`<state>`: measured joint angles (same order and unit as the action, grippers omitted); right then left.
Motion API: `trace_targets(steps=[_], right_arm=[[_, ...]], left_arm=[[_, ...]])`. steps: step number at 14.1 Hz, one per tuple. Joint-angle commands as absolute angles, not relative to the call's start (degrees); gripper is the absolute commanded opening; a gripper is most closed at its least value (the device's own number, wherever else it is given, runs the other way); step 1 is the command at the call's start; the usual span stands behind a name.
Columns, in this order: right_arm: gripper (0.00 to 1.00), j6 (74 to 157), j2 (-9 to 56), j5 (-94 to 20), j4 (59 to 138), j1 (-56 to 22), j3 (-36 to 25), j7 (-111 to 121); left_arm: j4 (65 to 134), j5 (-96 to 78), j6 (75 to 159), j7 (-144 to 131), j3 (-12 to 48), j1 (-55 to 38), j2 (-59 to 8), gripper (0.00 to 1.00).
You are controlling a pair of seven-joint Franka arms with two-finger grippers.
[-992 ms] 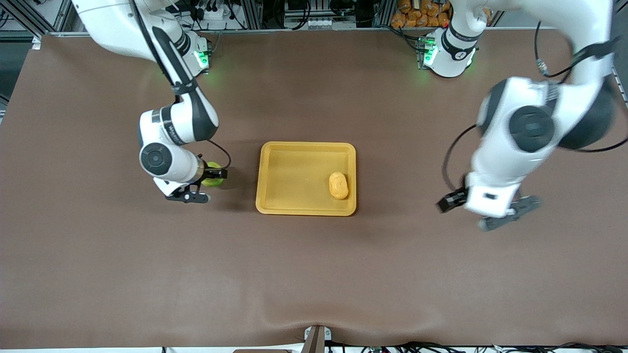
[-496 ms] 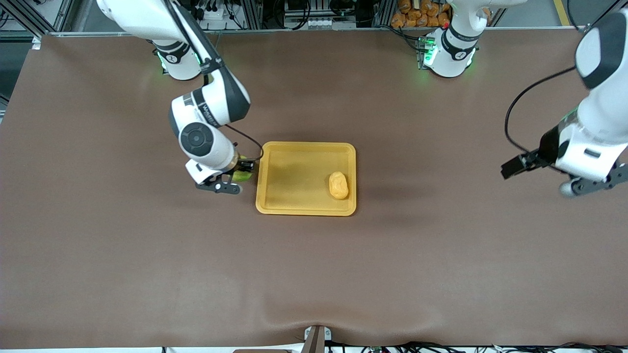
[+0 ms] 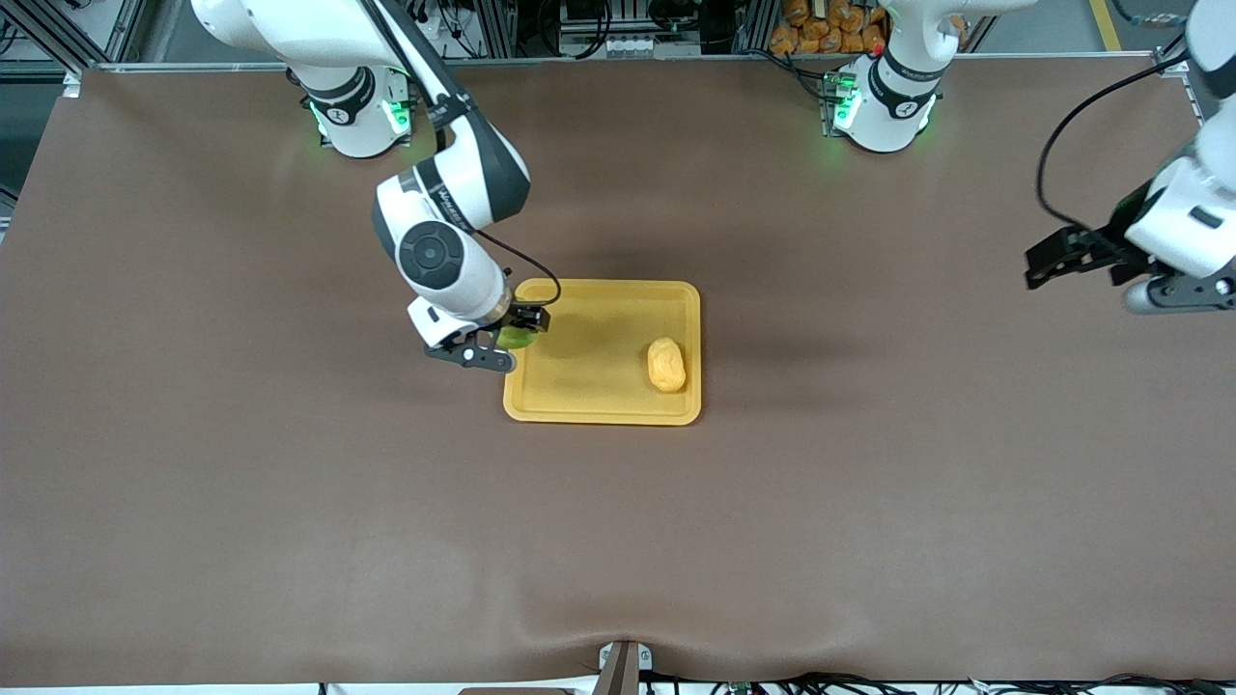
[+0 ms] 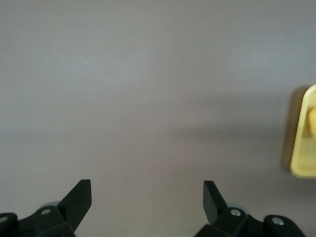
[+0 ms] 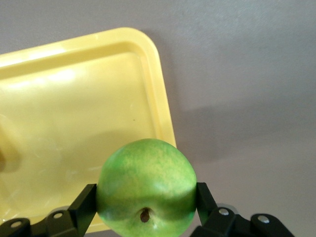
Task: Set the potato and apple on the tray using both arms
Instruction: 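Carry the green apple onto the tray with the right gripper and release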
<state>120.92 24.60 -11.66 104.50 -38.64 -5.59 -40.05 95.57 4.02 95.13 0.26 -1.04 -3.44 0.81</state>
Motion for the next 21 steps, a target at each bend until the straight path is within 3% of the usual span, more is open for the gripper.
trace_targets(steps=[1,4,7,14,15,16,17,21], right_arm=[[0.00,120.8,28.7,-12.8,100.5,-40.1,-6.0,-42.6],[0.00,121.8,30.2,-12.8,100.1,-41.0,-6.0,-44.5],[0.00,124.2,31.9,-12.8,100.1,-41.6,-6.0,-45.4],[0.00,125.7,35.8,-12.8,98.1,-41.6,-6.0,-45.5],[0.17,125.7,36.3,-12.8,97.7,-41.5,-6.0,-46.2],[0.90,125.7,36.6,-12.8,97.3,-41.5,-6.0,-46.8],[1.00,125.6,36.6,-12.8,97.1,-41.6,-6.0,-47.2],[1.00,124.2,36.3,-12.7,95.3,-41.0,-6.0,-47.1]], left_arm=[[96.8,2.9,91.2,7.5,-4.2,-5.4,4.2,1.00],[94.8,3.0,86.3,10.4,-2.9,-4.9,4.2,1.00],[93.2,2.6,85.6,9.6,0.5,-2.9,4.8,1.00],[92.8,0.2,85.5,5.3,0.8,-2.8,5.0,1.00],[92.9,0.3,85.4,5.4,0.8,-2.8,4.9,1.00],[93.1,0.3,85.3,5.0,0.8,-2.8,5.0,1.00],[93.0,0.4,85.1,5.0,0.8,-3.0,4.9,1.00],[92.7,1.6,85.3,5.0,0.8,-3.1,3.4,1.00]])
